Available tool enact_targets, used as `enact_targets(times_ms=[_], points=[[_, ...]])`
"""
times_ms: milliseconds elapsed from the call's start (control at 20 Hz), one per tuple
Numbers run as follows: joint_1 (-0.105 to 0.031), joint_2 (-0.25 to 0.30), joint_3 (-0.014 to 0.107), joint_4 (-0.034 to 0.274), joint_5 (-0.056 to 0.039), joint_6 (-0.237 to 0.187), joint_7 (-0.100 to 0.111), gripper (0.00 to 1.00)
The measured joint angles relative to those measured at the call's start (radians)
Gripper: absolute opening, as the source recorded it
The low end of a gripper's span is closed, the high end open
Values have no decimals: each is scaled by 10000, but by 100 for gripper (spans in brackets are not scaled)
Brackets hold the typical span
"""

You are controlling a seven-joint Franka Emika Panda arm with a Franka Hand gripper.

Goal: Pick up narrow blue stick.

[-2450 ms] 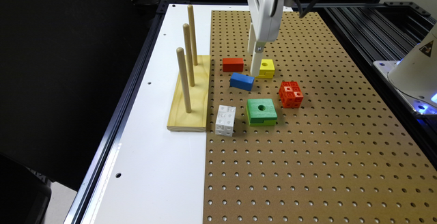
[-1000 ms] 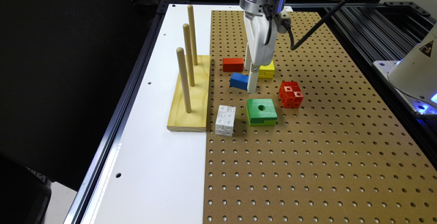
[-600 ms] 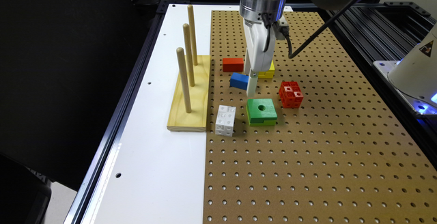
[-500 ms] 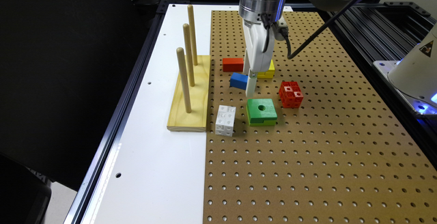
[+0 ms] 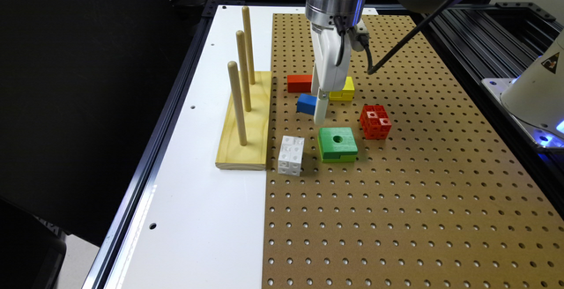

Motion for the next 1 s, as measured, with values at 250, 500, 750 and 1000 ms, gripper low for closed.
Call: enact_targets(times_ms=[250, 500, 750, 1000], points=[[-6, 587, -3, 276, 0, 370, 0, 100], [-17, 751, -5, 551, 0, 346, 0, 100], [-23, 795, -8, 616, 0, 347, 0, 0], [-22, 795, -8, 616, 0, 347, 0, 0]])
